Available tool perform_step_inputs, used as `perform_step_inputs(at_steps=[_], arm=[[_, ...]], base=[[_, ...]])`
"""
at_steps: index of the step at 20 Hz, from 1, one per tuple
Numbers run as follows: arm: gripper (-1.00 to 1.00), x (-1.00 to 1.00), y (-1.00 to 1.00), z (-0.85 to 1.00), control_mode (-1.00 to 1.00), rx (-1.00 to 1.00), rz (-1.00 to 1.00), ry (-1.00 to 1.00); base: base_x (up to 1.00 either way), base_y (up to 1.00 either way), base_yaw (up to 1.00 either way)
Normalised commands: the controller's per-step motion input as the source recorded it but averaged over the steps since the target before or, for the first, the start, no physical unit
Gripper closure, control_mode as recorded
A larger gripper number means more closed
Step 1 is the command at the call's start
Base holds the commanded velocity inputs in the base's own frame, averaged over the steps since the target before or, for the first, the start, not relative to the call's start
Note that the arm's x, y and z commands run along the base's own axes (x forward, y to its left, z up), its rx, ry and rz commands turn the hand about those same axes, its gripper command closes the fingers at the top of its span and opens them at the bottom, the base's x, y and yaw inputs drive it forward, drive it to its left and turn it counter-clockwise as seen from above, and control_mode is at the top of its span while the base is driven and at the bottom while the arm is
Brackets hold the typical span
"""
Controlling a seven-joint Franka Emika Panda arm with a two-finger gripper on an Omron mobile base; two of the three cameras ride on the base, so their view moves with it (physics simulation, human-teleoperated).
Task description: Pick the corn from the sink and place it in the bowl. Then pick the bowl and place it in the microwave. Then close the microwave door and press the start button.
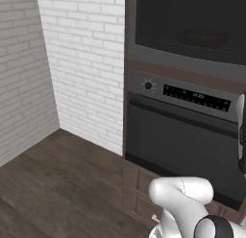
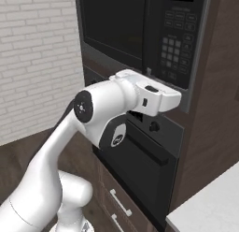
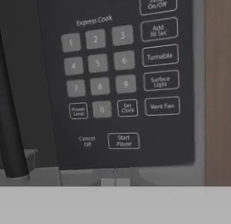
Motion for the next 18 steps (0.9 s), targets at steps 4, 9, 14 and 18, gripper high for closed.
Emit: perform_step_inputs(at_steps=[4,9,14,18], arm=[[1.00,0.19,-0.29,0.00,-1.00,0.00,0.00,0.00],[1.00,0.03,-0.30,0.00,-1.00,0.01,0.00,0.00],[1.00,0.32,0.00,0.00,-1.00,0.00,0.00,0.00],[1.00,0.34,0.00,0.01,-1.00,0.00,-0.02,0.00]], base=[[0.00,0.00,0.00],[0.00,0.00,0.00],[0.00,0.00,0.00],[0.00,0.00,0.00]])
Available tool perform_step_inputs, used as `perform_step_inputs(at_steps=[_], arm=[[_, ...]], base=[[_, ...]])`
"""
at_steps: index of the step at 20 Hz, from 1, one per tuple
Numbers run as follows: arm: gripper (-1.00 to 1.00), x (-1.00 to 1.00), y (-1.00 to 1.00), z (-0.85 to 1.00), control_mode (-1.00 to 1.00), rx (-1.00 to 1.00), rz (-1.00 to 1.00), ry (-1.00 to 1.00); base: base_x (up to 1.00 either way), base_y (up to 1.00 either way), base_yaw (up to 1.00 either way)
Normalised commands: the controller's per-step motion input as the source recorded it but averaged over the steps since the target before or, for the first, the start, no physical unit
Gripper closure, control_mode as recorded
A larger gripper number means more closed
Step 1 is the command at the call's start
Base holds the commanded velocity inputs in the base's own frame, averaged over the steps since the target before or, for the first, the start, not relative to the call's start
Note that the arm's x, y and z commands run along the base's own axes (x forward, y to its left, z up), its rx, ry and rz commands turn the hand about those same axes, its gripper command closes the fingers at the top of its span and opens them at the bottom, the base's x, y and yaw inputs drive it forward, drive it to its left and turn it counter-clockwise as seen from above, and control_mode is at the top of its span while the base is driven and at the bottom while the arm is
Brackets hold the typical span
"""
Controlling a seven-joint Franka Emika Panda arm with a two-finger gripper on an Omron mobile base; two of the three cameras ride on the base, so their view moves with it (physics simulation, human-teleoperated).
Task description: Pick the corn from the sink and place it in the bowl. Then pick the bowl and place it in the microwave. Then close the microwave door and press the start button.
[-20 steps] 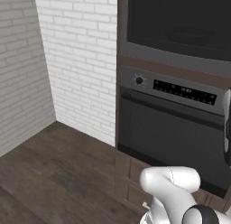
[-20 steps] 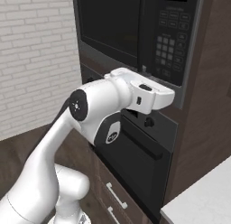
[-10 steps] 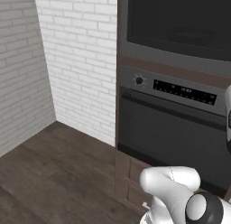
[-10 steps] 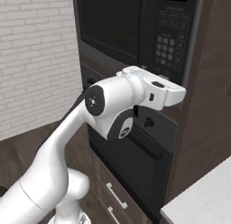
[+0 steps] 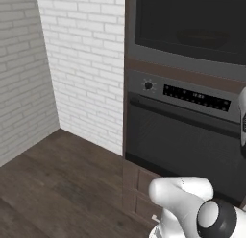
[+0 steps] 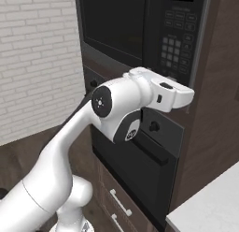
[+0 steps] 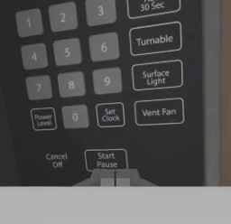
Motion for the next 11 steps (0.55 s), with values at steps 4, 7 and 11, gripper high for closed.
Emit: perform_step_inputs(at_steps=[4,7,11], arm=[[1.00,0.99,0.00,0.00,-1.00,0.00,-0.05,0.10],[1.00,1.00,0.00,0.00,-1.00,0.00,-0.05,0.11],[1.00,1.00,0.00,0.00,-1.00,0.00,-0.09,0.06]], base=[[0.00,0.00,0.00],[0.00,0.00,0.00],[0.00,0.00,0.00]])
